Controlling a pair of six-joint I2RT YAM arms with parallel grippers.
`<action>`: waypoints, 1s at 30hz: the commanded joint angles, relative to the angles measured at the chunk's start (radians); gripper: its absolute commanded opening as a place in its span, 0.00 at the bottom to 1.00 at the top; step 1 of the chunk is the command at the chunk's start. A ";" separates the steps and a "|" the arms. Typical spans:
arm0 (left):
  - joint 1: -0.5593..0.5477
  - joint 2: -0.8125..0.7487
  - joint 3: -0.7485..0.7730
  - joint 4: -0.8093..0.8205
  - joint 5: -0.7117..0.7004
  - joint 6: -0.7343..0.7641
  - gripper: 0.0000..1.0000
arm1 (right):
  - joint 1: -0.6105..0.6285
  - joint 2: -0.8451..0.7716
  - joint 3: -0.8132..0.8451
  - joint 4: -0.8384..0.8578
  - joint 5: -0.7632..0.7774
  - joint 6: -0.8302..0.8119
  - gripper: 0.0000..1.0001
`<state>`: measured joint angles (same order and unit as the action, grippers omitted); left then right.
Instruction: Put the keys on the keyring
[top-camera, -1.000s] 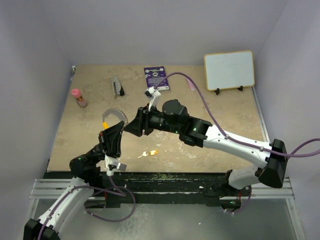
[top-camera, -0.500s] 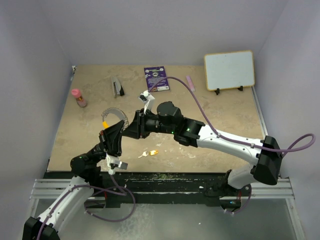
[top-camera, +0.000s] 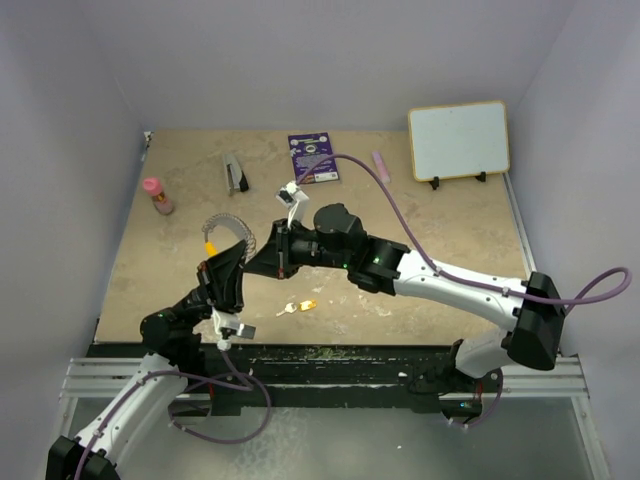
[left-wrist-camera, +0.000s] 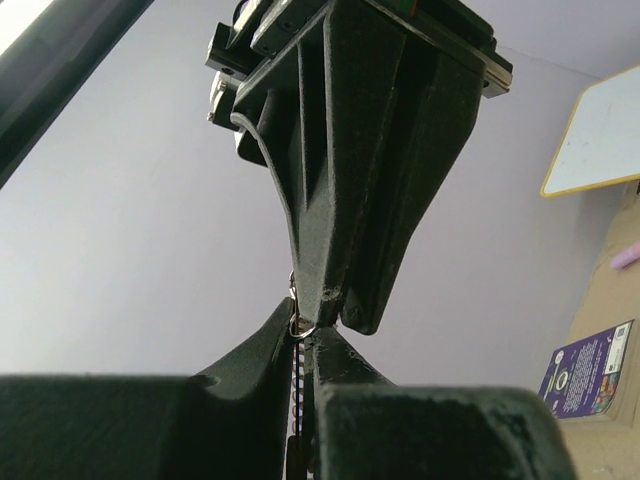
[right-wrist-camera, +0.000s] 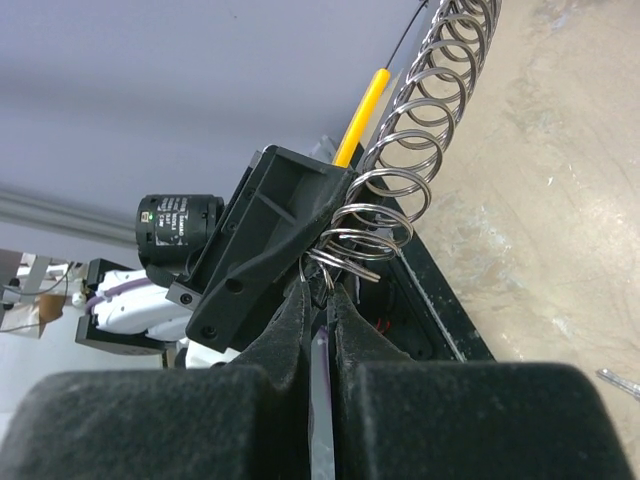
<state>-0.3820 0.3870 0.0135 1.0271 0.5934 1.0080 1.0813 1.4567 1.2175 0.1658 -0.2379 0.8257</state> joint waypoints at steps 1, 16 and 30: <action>-0.006 -0.018 -0.061 -0.049 0.072 0.049 0.09 | -0.002 -0.057 0.055 0.012 0.050 -0.044 0.00; -0.006 -0.006 -0.060 -0.217 0.195 0.291 0.29 | -0.009 -0.156 0.045 -0.102 0.121 -0.020 0.00; -0.006 -0.017 -0.059 -0.175 0.187 0.314 0.37 | -0.034 -0.145 0.045 -0.163 0.090 0.005 0.00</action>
<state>-0.3874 0.3767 0.0135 0.8291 0.7586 1.3037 1.0653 1.3354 1.2175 -0.0235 -0.1600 0.8230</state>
